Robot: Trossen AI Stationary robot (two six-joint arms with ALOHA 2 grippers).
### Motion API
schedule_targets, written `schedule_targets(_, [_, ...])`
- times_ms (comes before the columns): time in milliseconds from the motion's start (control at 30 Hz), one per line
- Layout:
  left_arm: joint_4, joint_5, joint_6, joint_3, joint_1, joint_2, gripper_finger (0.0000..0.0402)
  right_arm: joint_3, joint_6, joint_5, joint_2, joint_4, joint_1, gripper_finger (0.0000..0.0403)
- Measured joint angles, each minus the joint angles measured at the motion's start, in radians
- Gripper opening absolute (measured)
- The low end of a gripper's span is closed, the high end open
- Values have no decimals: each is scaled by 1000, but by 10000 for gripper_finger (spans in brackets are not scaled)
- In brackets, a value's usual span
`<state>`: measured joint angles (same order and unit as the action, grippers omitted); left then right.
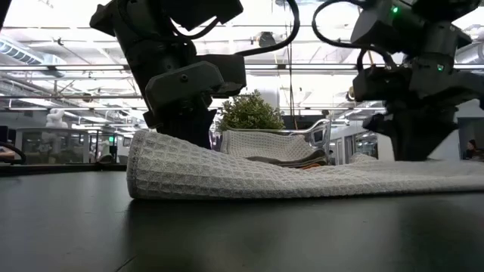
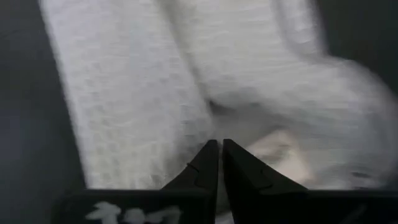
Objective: Fold microfiber towels
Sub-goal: Fold the gray microfiber towel on the table
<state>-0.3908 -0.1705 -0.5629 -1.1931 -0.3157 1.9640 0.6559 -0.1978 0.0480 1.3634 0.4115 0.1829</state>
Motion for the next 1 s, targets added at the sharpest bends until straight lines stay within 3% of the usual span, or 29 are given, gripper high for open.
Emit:
schedule_targets(233, [0,-3,-16,0,0,0,12,0,-256,335,-2,-90,70,3])
schedule_targets(400, [-1,-3,-18,0,0,0,5,1,-390,373,-100,-108,171,1])
schedule_targets(567, [-1,-4,-18,0,0,0,15,1,-462,265,-158,-98,266,1])
schedule_targets(833, [-1,-6,-18,0,0,0,10,1,-329,-89,-171,-92,248,0])
schedule_targets(1000, [-1,-6,-22,0,0,0,11,1,-278,-99,-128,-98,205,0])
